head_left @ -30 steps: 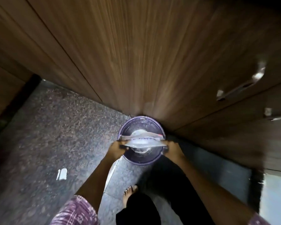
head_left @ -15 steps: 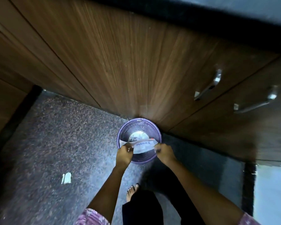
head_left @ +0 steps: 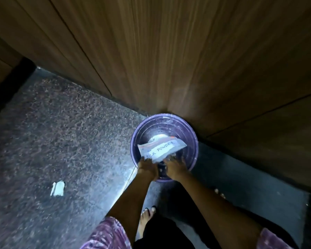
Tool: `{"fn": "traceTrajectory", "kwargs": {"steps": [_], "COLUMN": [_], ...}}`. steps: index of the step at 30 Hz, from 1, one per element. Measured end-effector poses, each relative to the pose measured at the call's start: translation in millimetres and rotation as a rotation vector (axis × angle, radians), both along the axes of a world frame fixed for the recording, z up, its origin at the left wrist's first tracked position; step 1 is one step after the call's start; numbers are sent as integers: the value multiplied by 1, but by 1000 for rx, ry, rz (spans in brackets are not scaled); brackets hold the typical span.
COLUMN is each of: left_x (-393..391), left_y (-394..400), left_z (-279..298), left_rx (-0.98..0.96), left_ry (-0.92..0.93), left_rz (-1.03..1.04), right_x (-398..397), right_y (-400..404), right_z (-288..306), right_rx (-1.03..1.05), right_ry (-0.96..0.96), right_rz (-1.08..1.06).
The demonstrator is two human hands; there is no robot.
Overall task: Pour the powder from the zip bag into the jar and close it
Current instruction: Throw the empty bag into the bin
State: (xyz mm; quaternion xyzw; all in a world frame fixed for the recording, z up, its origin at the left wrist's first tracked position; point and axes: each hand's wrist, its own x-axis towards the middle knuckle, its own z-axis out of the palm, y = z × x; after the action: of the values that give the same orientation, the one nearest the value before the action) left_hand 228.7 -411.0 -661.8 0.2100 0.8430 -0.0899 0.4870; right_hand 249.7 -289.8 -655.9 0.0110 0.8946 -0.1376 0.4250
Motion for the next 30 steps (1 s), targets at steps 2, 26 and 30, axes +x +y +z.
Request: {"fn": "traceTrajectory", "kwargs": {"steps": [2,26,30], "left_x": [-6,30,23], "left_y": [3,43,86], "left_z": [-20,602,656], "left_rx": [-36,1229,1353], "left_ry": [-18,732,740], "left_rz": [-13,609,502], "right_x": [-14,32,37], "right_y": [5,58,95], "right_z": [-16,586,654], "right_rx": [12,-458,-447], "right_ry": [-38,1031,1219], "right_rz": [4,-682,-723]}}
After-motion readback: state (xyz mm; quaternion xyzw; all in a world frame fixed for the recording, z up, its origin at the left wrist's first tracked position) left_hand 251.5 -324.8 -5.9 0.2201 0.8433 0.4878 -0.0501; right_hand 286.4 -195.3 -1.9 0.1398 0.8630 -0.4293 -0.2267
